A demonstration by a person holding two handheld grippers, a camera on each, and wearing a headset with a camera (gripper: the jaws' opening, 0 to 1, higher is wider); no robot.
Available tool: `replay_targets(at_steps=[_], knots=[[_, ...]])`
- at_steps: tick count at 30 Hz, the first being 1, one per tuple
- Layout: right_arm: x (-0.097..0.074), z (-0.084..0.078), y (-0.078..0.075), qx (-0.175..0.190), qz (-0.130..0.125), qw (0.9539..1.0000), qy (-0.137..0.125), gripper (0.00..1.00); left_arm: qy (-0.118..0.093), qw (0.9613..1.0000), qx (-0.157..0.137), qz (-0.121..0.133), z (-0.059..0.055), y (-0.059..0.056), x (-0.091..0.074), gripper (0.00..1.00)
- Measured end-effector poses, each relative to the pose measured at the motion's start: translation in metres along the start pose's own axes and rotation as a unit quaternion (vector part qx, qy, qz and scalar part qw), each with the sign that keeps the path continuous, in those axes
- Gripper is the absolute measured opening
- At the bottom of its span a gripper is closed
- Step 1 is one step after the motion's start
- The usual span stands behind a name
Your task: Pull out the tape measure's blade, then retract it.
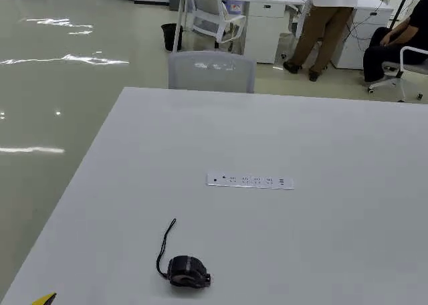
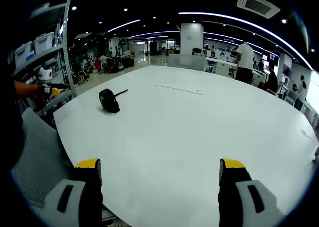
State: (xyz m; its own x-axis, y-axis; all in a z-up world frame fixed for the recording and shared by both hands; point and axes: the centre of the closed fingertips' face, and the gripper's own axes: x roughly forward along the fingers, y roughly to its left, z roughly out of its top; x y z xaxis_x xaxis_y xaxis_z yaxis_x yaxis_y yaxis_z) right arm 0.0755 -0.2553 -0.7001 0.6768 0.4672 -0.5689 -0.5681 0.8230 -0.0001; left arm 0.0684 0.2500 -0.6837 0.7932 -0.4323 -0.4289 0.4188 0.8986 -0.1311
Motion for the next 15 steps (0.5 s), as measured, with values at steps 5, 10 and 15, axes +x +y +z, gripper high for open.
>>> replay_targets(at_steps=[5, 10, 15], knots=[[-0.001, -0.003, -0.002, 0.004, -0.003, 1.0, -0.001, 1.0, 0.001, 1.0, -0.002, -0.003, -0.003, 0.004, -0.001, 0.99], [-0.003, -0.006, -0.004, 0.0, -0.006, 1.0, -0.004, 1.0, 0.005, 0.9999, 0.01, 0.008, 0.004, 0.004, -0.003, 0.99], [-0.006, -0.008, -0.004, 0.002, -0.009, 1.0, -0.001, 1.0, -0.01, 0.9998, 0.016, 0.01, 0.011, 0.007, -0.004, 0.99]])
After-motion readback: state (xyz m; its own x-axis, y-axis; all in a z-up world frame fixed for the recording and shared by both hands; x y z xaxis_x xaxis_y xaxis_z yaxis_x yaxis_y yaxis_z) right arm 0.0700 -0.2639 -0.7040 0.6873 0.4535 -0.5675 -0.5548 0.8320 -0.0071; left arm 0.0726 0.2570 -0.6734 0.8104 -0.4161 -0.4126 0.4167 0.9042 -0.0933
